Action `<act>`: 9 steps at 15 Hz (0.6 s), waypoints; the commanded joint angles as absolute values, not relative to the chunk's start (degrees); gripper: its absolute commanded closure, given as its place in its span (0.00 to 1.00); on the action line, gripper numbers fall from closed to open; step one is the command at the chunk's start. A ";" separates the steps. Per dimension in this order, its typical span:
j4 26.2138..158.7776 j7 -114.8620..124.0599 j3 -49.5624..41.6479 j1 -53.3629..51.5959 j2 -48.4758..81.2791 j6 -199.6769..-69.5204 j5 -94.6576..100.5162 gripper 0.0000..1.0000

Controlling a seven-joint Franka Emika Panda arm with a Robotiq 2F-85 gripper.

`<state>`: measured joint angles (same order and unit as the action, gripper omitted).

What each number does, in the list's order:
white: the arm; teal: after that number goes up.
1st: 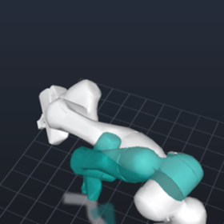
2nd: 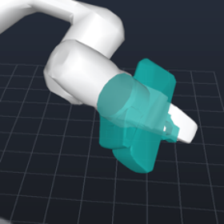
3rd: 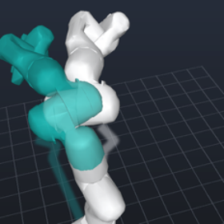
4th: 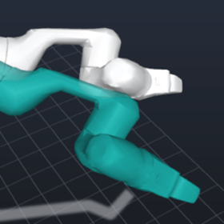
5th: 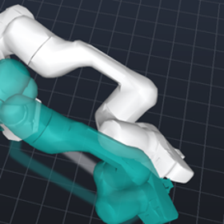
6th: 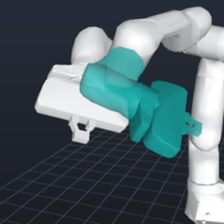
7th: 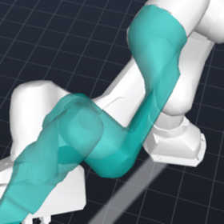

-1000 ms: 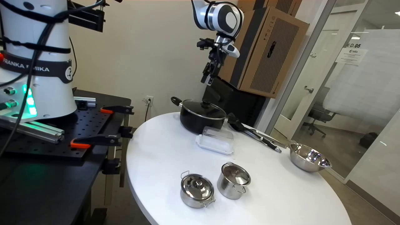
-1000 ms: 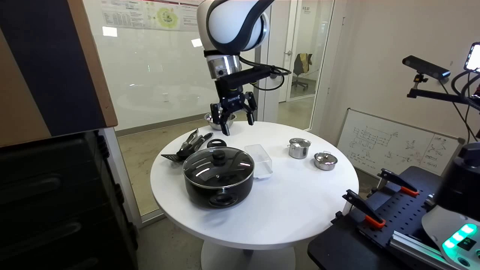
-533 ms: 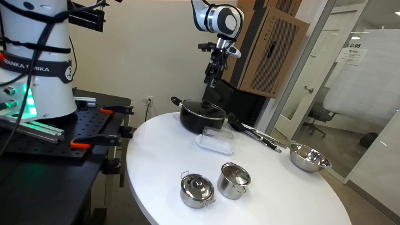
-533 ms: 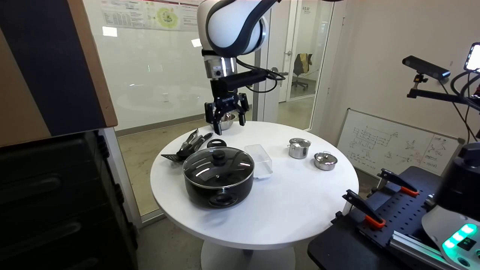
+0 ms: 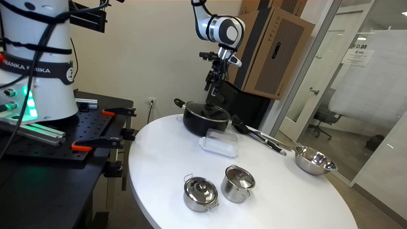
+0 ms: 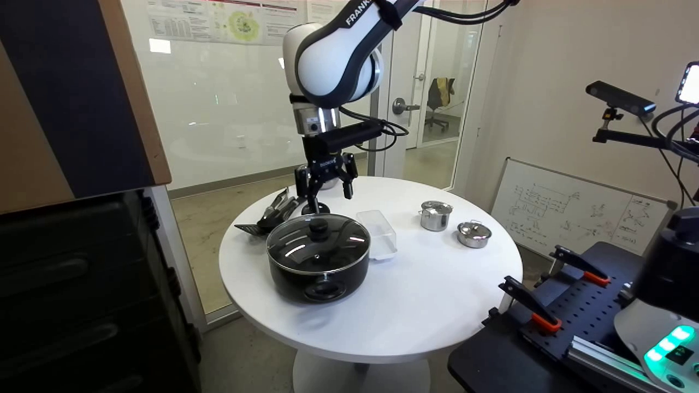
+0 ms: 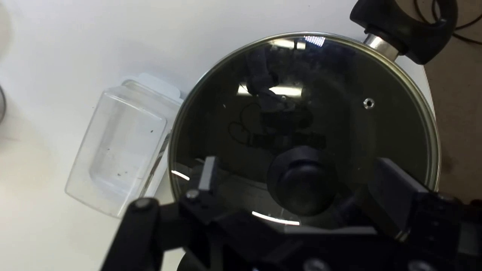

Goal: Take the lid off the pot and put it on the table

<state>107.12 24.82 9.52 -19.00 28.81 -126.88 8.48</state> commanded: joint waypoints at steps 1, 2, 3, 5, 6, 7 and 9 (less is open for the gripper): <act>104.97 22.63 8.60 -19.62 31.22 -129.08 7.78 0.00; 104.88 22.49 8.46 -19.70 31.50 -130.01 7.95 0.00; 104.56 22.25 8.32 -19.76 31.88 -130.51 8.05 0.00; 104.18 21.76 8.11 -19.85 32.40 -131.27 8.03 0.00; 104.01 21.61 8.04 -19.90 32.69 -131.41 8.02 0.00; 103.84 21.34 8.06 -19.91 32.98 -131.42 7.93 0.00; 103.70 20.88 8.15 -19.99 33.58 -131.46 7.83 0.00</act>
